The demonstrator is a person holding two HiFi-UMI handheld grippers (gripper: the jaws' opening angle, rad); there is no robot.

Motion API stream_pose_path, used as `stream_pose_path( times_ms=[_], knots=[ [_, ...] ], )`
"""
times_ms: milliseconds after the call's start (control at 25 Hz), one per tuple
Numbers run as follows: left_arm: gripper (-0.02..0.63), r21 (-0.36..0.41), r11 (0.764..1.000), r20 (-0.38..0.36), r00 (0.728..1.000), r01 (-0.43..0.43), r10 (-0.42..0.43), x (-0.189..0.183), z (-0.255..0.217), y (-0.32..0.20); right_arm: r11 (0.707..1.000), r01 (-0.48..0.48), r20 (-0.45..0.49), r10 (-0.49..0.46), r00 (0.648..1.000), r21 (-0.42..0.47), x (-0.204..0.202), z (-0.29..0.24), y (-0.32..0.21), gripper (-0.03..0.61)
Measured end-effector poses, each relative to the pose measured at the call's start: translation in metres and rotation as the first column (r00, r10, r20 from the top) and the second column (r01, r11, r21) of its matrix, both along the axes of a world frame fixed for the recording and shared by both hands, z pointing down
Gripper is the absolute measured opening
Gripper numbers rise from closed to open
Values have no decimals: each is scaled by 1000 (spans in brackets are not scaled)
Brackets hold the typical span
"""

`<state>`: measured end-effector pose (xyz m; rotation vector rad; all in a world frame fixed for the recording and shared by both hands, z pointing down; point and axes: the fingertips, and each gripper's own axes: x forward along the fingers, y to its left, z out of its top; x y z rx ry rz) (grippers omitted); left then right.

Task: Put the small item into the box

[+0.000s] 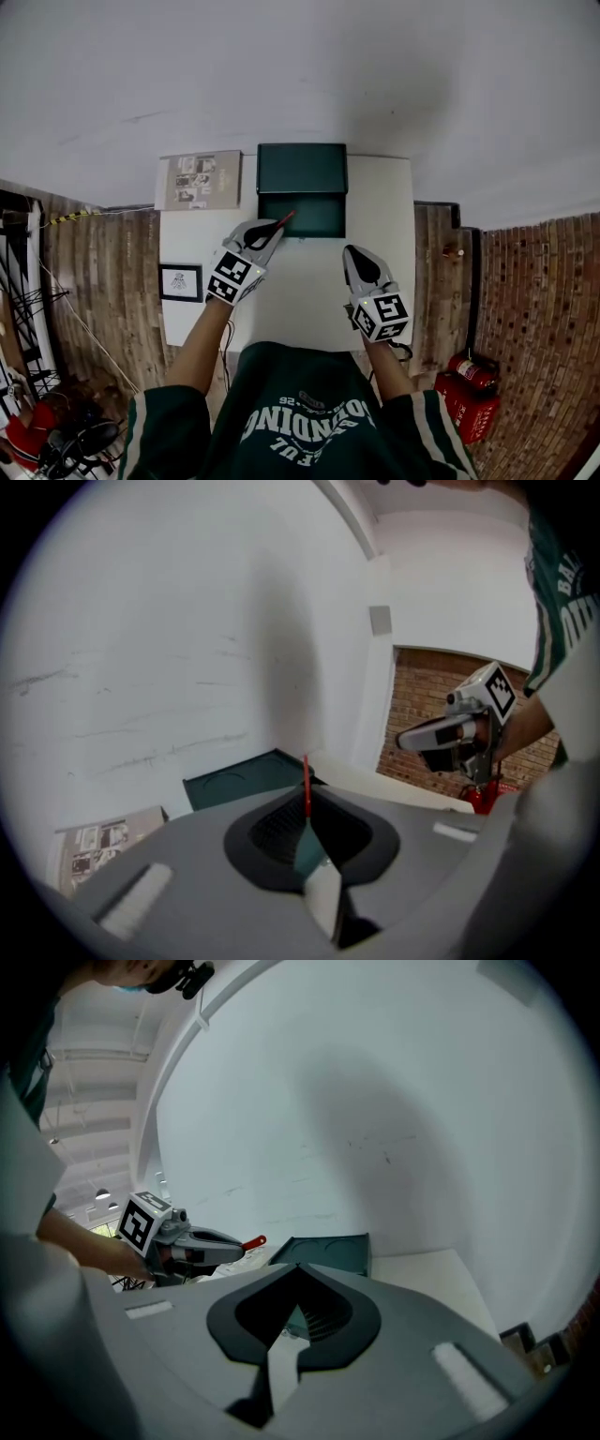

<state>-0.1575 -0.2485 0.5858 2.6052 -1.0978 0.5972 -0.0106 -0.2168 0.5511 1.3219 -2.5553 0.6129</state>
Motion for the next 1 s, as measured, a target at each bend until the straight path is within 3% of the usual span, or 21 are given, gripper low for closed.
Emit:
stream_pose_path(
  times_ms=[200, 440, 680, 1000],
  knots=[
    [66, -48, 991, 98, 987, -126, 130, 27, 27, -14, 1000, -8, -1, 8, 1000, -23, 12, 10, -1, 3],
    [66, -143, 957, 240, 929, -253, 281, 48, 64, -31, 999, -13, -1, 13, 1000, -40, 21, 16, -1, 3],
    [66, -233, 926, 278, 892, -298, 357, 68, 97, -37, 998, -36, -11, 35, 999, -52, 40, 19, -1, 3],
    [66, -330, 900, 317, 864, -286, 391, 80, 142, -39, 994, -71, -24, 69, 997, -78, 61, 28, 1, 3]
  ],
)
